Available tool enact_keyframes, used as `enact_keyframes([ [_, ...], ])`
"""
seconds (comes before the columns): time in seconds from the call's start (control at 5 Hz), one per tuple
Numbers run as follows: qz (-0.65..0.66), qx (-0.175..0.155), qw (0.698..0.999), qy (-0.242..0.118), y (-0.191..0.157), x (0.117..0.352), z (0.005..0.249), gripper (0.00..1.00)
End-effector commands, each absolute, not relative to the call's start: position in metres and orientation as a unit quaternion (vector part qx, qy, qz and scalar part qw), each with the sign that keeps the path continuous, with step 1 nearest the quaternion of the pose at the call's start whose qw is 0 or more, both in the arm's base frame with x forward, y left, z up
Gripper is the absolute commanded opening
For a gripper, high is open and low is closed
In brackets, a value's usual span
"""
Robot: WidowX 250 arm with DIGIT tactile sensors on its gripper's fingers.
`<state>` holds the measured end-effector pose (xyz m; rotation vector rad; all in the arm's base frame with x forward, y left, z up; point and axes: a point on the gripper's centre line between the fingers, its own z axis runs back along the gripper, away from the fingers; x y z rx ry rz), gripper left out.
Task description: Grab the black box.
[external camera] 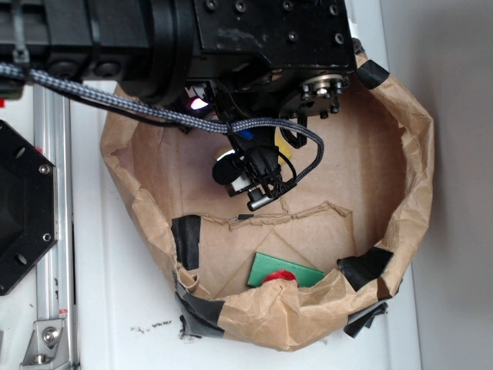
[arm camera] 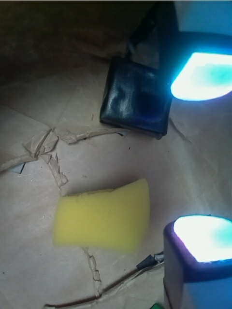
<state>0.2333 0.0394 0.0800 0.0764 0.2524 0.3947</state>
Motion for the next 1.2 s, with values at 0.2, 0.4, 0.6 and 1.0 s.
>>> enact_keyframes([
  [0.2,0.240,0.085,0.962,0.095,0.090,0.212,0.049,1.00],
  [0.4,0.247,0.090,0.960,0.099,0.097,0.199,0.049,1.00],
  [0.6,0.257,0.091,0.958,0.093,0.105,0.193,0.051,1.00],
  [1.0,0.277,0.109,0.949,0.101,0.102,0.202,0.030,1.00],
])
